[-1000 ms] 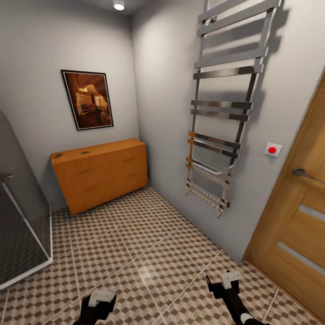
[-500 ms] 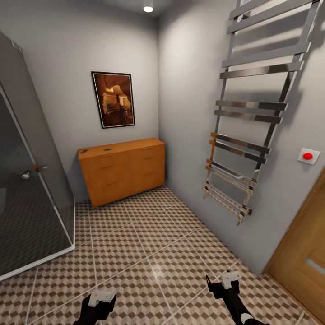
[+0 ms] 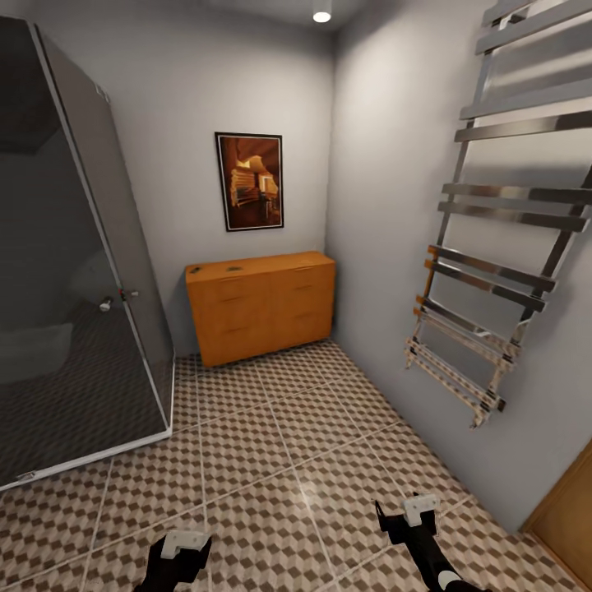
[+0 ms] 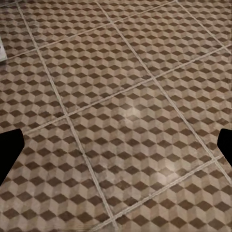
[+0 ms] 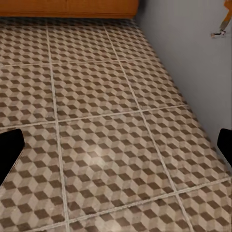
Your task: Take the four mousetraps from the cabinet in the bathroom and place them on the bathroom floor. Make sure all four end up on the same floor surface, and ensure that at least two of them are either under or directly next to the same bathroom sink.
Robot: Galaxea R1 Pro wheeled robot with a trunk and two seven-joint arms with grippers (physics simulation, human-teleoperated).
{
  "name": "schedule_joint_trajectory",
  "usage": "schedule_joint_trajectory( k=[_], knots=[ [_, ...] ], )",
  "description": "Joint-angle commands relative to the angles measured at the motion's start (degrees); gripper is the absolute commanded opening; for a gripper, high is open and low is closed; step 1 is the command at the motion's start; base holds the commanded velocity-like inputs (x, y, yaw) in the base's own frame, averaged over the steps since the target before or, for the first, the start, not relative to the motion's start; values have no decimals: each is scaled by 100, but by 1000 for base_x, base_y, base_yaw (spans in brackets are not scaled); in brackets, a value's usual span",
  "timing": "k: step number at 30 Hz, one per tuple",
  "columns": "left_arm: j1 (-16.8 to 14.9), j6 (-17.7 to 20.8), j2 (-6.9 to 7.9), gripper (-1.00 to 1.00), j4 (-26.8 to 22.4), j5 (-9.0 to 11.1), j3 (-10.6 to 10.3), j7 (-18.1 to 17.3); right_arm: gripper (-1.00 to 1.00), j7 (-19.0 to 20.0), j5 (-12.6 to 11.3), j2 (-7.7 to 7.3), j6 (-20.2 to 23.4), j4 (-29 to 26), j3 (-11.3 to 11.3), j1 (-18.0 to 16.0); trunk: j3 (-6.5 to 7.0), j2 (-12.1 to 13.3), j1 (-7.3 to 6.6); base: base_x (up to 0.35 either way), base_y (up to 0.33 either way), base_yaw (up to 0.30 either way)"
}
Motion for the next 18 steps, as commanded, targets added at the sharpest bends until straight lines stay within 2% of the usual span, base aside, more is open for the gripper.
schedule_joint_trajectory(
  k=[1, 11, 18],
  knots=[
    [0, 0, -1, 100, 0, 1, 1, 0, 100, 0, 1, 0, 0, 0, 0, 0, 0, 0, 0, 0, 0, 288],
    [0, 1, 1, 100, 0, 1, 1, 0, 100, 2, 1, 0, 1, 0, -3, 0, 0, 0, 0, 71, 0, 270],
    [0, 5, -2, 100, 0, 1, 1, 0, 100, 3, 1, 0, 0, 0, -4, 0, 0, 0, 0, 209, 0, 43]
  ],
)
